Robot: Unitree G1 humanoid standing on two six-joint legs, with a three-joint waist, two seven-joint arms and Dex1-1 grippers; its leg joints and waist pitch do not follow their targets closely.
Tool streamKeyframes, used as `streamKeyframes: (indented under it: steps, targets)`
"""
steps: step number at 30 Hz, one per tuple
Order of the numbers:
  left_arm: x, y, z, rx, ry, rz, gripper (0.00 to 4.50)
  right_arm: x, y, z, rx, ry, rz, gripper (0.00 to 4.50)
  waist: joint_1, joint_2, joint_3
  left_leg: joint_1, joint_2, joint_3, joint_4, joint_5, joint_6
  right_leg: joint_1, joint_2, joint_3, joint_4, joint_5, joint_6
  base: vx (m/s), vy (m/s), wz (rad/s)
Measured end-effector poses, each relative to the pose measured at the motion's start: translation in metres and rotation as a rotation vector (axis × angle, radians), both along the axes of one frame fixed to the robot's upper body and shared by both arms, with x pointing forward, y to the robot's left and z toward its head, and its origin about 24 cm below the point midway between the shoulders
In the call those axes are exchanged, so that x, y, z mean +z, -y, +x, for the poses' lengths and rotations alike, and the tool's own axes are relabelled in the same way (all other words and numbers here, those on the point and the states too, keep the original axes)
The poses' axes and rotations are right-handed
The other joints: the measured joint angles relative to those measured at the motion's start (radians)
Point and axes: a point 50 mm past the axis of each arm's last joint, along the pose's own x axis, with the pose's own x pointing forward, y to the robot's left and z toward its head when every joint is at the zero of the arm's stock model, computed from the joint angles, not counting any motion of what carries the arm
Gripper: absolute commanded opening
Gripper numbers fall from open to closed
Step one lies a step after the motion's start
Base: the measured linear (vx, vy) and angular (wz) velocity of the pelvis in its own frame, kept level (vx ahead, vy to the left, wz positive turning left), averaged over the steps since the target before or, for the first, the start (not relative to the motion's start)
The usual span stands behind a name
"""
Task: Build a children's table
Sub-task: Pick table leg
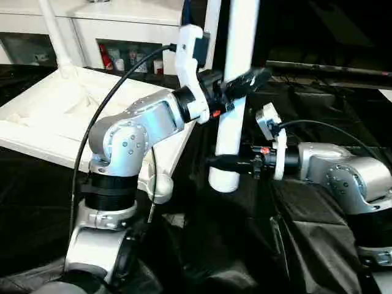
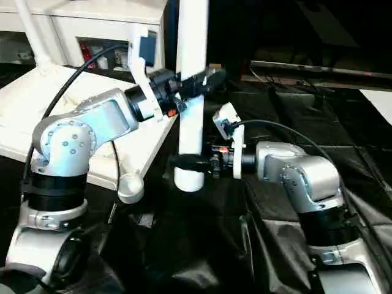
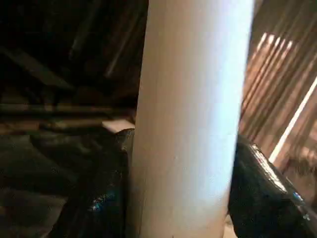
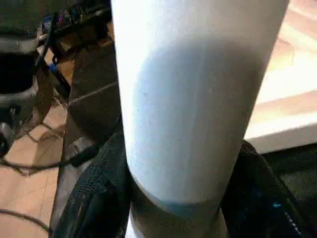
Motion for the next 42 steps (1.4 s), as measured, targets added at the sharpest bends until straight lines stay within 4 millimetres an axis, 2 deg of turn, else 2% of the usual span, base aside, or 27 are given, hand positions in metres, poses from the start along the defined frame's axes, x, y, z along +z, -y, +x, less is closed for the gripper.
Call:
streamKeyframes:
  steps: [8, 12, 16, 20, 23, 26, 28, 30, 32, 34, 38, 42]
  targets:
    - [0.018, 0.0, -0.001, -0.008, 0.053, -0.128, 3.01, 0.003, -0.004, -0.001, -0.016, 0.02, 0.058, 1.91, 0.0, 0.004, -0.002, 0.0, 0.0, 0.0, 0.0, 0.0, 0.0, 0.0, 0.0, 0.0, 0.0, 0.0, 0.0, 0.0, 0.0, 0.0]
    - [0.032, -0.004, -0.001, 0.025, 0.086, -0.256, 3.01, -0.002, -0.004, -0.002, -0.041, 0.002, 0.084, 1.91, 0.0, 0.004, -0.002, 0.0, 0.0, 0.0, 0.0, 0.0, 0.0, 0.0, 0.0, 0.0, 0.0, 0.0, 0.0, 0.0, 0.0, 0.0]
    - [0.058, -0.025, 0.002, 0.106, 0.125, -0.459, 3.01, -0.002, -0.003, -0.002, -0.061, 0.0, 0.094, 1.91, -0.001, 0.005, -0.003, 0.002, 0.0, 0.0, 0.0, 0.0, 0.0, 0.001, 0.0, 0.0, 0.0, 0.001, -0.001, 0.0, 0.0, 0.0]
    - [0.059, -0.046, 0.008, 0.197, 0.133, -0.476, 3.01, -0.002, -0.002, -0.001, -0.08, 0.001, 0.1, 1.91, -0.001, 0.005, -0.003, 0.002, 0.001, 0.0, 0.0, 0.0, 0.0, 0.0, 0.0, -0.001, 0.0, 0.0, 0.003, 0.0, 0.0, 0.0]
    - [0.048, -0.056, 0.013, 0.307, 0.191, -0.299, 3.01, -0.001, -0.002, 0.001, -0.114, 0.055, 0.098, 1.91, 0.0, 0.006, -0.004, 0.002, 0.001, 0.0, 0.0, 0.0, 0.0, 0.0, 0.0, -0.001, 0.0, -0.001, 0.004, 0.0, 0.0, 0.0]
    - [0.025, -0.061, 0.017, 0.413, 0.217, -0.055, 3.01, 0.005, 0.0, 0.004, -0.192, 0.184, 0.067, 1.91, 0.001, 0.008, -0.005, 0.001, 0.001, 0.0, -0.001, 0.0, 0.0, 0.001, 0.0, -0.001, -0.001, -0.001, 0.005, 0.0, 0.0, 0.0]
    - [-0.004, -0.072, 0.021, 0.499, 0.169, 0.122, 3.01, 0.011, -0.001, 0.001, -0.242, 0.263, 0.093, 1.91, -0.003, 0.014, -0.008, 0.002, 0.0, 0.0, -0.001, 0.0, 0.0, 0.0, 0.0, 0.0, -0.001, -0.001, 0.006, 0.0, 0.0, 0.0]
    - [-0.031, -0.083, 0.022, 0.579, 0.128, 0.27, 3.01, 0.014, 0.001, -0.001, -0.295, 0.28, 0.134, 1.91, -0.005, 0.017, -0.009, 0.002, 0.001, 0.0, -0.002, 0.0, 0.0, 0.0, 0.001, 0.0, -0.001, -0.001, 0.006, 0.0, 0.0, 0.0]
    - [-0.06, -0.104, 0.016, 0.688, 0.118, 0.428, 3.01, 0.009, 0.006, -0.008, -0.365, 0.287, 0.166, 1.91, -0.006, 0.026, -0.013, 0.003, 0.001, 0.0, -0.004, 0.0, -0.001, 0.0, 0.001, 0.0, -0.003, -0.002, 0.006, 0.0, 0.0, 0.0]
    - [-0.082, -0.119, 0.009, 0.758, 0.079, 0.486, 3.01, -0.003, 0.013, -0.015, -0.429, 0.269, 0.177, 1.91, -0.006, 0.037, -0.012, 0.001, 0.0, 0.0, -0.005, 0.0, -0.001, -0.001, 0.001, 0.0, -0.004, -0.002, 0.006, 0.0, 0.0, 0.0]
    - [-0.09, -0.122, -0.005, 0.815, 0.096, 0.482, 3.01, -0.009, 0.013, -0.024, -0.479, 0.279, 0.218, 1.91, -0.004, 0.05, -0.013, 0.002, 0.0, 0.0, -0.005, 0.0, 0.0, -0.001, 0.001, 0.0, -0.004, -0.002, 0.006, 0.0, 0.0, 0.0]
    - [-0.087, -0.12, -0.01, 0.839, 0.113, 0.46, 3.01, -0.006, 0.016, -0.027, -0.501, 0.306, 0.227, 1.91, -0.007, 0.056, -0.014, 0.005, 0.0, -0.001, -0.005, 0.0, 0.0, 0.0, 0.001, 0.0, -0.004, -0.002, 0.006, 0.0, 0.0, 0.0]
